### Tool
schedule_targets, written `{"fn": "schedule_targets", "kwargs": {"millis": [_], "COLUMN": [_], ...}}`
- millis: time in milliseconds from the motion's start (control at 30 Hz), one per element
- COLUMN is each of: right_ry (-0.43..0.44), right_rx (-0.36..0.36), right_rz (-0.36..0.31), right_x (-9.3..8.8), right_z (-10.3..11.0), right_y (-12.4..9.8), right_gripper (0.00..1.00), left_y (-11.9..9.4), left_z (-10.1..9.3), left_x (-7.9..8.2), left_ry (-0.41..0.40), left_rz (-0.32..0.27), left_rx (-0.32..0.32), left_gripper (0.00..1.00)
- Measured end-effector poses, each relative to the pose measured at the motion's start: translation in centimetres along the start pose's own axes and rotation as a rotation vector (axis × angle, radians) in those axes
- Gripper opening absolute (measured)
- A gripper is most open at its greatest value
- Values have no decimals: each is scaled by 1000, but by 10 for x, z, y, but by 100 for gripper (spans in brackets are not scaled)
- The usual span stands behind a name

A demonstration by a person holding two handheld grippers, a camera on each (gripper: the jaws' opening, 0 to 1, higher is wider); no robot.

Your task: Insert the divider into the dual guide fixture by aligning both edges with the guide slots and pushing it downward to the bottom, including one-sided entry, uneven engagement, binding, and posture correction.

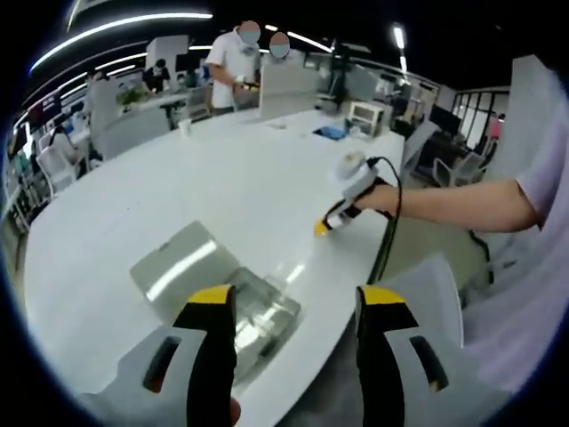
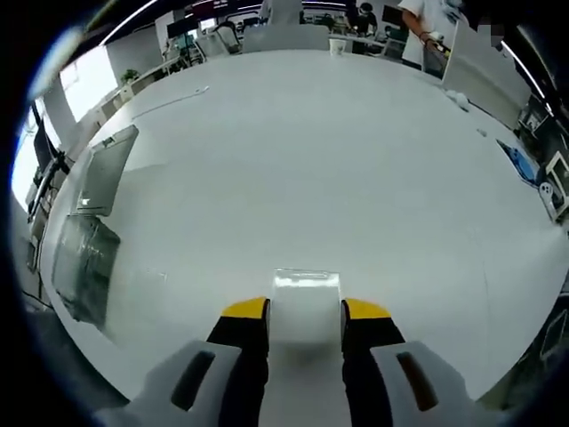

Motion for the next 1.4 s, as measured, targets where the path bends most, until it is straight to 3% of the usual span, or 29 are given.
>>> {"fn": "schedule_targets", "kwargs": {"millis": [700,1400], "right_ry": [35,48], "right_rx": [1,23], "right_rz": [21,-17], "right_x": [1,1], "right_z": [2,6], "right_y": [-3,-8], "right_gripper": [26,26], "left_y": [-7,-6], "left_z": [5,7], "left_x": [-3,-4], "left_ry": [-20,-21], "left_rz": [-17,-14], "left_rx": [9,4], "left_gripper": [52,52]}}
Point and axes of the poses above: the point that each gripper's makers call its tool centre point, and the gripper's own axes: y roughly forward along the fingers, z roughly to its left, x roughly out of its top, the point moved 9 cm from there along -y, roughly backward along the fingers, and after that the axes turned 11 degrees about z, right-handed, at the moved point
